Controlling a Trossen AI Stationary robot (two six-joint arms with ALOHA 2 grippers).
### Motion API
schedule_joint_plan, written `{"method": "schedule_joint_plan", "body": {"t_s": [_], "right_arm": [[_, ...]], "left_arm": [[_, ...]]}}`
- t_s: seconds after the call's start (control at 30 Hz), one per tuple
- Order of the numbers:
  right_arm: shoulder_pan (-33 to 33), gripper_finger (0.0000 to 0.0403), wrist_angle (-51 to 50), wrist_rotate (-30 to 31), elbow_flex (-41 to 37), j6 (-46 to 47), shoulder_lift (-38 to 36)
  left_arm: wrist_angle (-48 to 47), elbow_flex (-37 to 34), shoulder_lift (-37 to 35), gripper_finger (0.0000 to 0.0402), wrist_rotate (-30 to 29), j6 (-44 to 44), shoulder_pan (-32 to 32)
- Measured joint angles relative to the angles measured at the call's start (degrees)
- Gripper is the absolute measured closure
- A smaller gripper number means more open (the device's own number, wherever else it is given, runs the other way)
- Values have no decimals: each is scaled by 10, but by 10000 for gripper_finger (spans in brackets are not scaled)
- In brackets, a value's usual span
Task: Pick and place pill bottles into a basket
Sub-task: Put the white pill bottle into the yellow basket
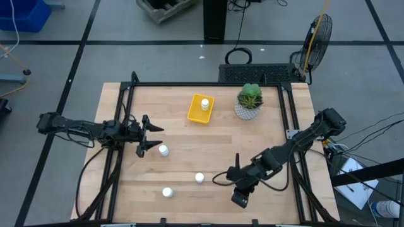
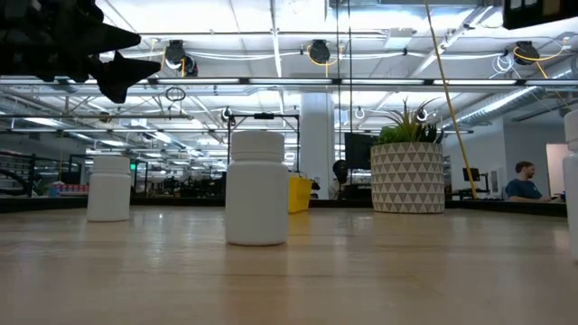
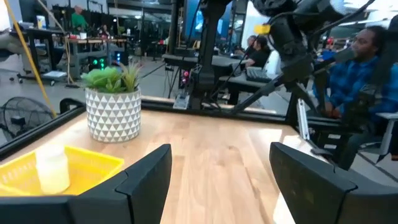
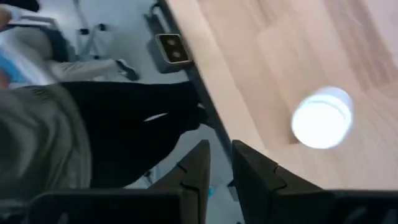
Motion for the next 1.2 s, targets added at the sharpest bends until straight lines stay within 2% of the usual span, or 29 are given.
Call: {"method": "schedule_joint_plan", "body": {"t_s": [0.2,0.43,0.6,0.83,1.2], "right_arm": [[-1,309,-50,31,0,29,-2],[0,234,-59,89,0,99,0],[-3,194,-70,83,0,172,19],[-4,193,-50,11,0,242,56],[-8,193,-98,10,0,327,63]], "left_arm": [[-18,0,0,128,-15,-19,0],[-18,0,0,128,-15,-19,0],[-18,0,0,128,-15,-11,0],[-24,0,0,128,-15,-9,0],[-28,0,0,128,-15,-24,0]]}}
